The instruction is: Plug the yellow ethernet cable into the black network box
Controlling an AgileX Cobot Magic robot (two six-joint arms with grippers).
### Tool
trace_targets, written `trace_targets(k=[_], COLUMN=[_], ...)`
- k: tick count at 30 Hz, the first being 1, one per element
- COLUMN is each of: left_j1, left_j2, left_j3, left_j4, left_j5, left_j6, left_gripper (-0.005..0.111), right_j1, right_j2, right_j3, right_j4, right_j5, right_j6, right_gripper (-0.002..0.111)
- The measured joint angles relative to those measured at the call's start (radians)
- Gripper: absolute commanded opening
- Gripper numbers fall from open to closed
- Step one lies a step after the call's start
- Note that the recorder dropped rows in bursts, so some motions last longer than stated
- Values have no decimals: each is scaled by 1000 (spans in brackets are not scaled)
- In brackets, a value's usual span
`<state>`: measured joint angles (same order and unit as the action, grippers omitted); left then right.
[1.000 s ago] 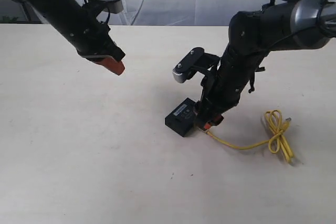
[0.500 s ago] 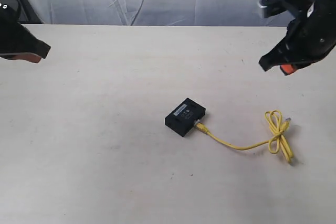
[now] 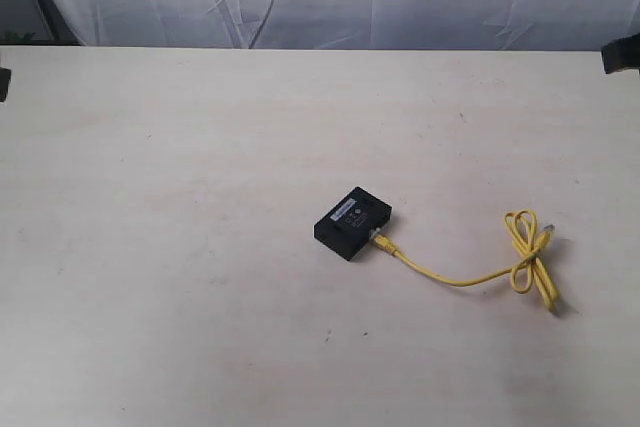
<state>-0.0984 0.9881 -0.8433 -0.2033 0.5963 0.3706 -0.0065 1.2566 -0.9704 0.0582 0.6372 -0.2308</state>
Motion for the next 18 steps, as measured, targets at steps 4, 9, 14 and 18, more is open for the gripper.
trace_targets(k=[4, 9, 14, 18], left_j1=[0, 0, 0, 0], left_j2=[-117, -257, -361, -427], left_j3=[68, 174, 256, 312], left_j4=[8, 17, 18, 18], left_j5=[-74, -176, -256, -294], left_j6=[-17, -63, -72, -74], left_gripper=[0, 0, 0, 0], right_j1=[-1, 18, 57, 62], right_j2=[-107, -257, -377, -447], right_j3=[84, 175, 256, 312], right_j4=[24, 68, 59, 18], right_j5=[-98, -237, -305, -339], right_j6=[2, 3, 3, 3], right_gripper=[0, 0, 0, 0])
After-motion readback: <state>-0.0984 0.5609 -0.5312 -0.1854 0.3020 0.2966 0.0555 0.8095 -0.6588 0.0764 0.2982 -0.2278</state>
